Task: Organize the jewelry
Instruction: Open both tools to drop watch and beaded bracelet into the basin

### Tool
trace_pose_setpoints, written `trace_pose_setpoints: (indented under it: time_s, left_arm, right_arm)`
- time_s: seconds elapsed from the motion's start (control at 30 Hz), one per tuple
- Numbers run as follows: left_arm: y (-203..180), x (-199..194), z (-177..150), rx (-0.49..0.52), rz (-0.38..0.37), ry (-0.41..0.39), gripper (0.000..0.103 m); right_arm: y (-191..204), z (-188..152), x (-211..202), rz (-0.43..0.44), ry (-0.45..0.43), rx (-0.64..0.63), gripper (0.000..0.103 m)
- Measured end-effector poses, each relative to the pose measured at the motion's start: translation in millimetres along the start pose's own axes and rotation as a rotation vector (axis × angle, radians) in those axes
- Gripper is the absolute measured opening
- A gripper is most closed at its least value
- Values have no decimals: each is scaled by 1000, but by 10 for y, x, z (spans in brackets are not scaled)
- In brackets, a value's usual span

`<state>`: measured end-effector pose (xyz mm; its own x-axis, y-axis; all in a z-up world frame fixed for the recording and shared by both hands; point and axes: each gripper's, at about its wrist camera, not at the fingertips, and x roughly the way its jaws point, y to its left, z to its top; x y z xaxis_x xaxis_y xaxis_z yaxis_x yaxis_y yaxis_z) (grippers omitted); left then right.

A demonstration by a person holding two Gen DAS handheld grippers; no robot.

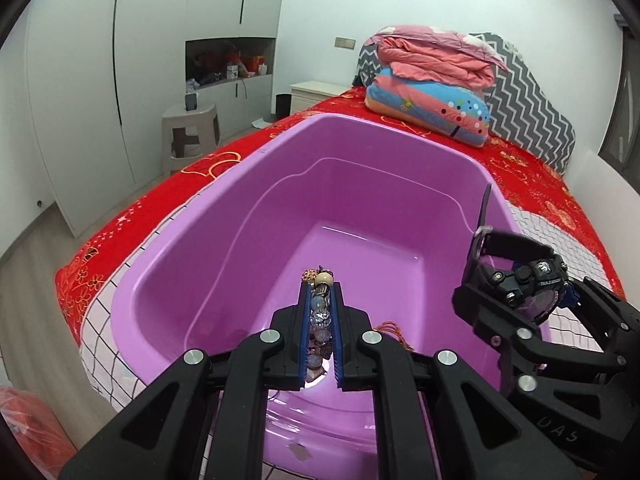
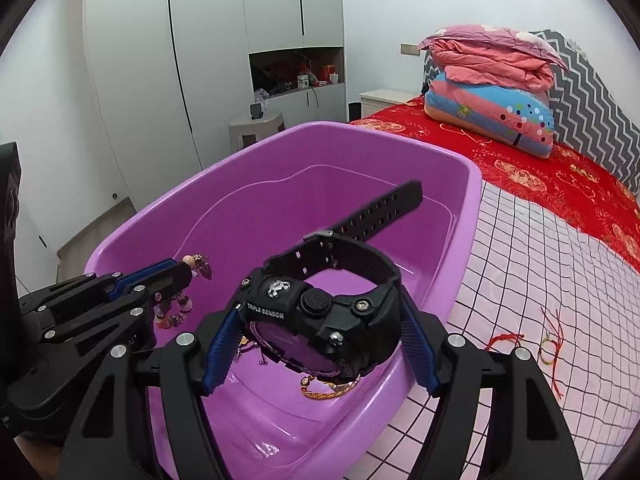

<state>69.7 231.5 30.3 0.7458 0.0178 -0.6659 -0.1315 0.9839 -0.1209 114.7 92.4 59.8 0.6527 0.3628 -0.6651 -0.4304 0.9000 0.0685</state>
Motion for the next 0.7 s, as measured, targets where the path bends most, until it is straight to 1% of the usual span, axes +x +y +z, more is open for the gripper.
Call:
trace_pose_setpoints:
  time_s: [0.07, 0.13, 0.17, 0.2, 0.27, 0.3, 0.5, 0.7]
  left_arm:
    - [29, -8, 4, -12, 5, -2, 12]
    - [46, -20, 14, -22, 11, -3, 22]
    - [63, -31, 22, -32, 20, -5, 38]
    - [75, -55, 31, -38, 35, -17, 58]
    - [106, -130, 33, -56, 63, -50, 80]
    - [127, -157, 31, -65, 68, -60, 83]
    - [118, -201, 44, -68, 81, -46, 87]
    - [120, -244, 30, -73, 90, -49, 88]
  right_arm:
    - [-3, 44, -25, -6, -7, 10, 69]
    - [-4, 58, -64, -16, -11, 11, 69]
    - [-10, 63, -74, -20, -13, 10, 69]
    - [-19, 73, -88, -27, -16, 6, 69]
    - [-27, 69, -115, -33, -21, 5, 69]
    - [-21, 53, -130, -34, -24, 6, 69]
    - [-27, 10, -179, -40, -27, 7, 69]
    - [-40, -19, -221, -40, -32, 14, 69]
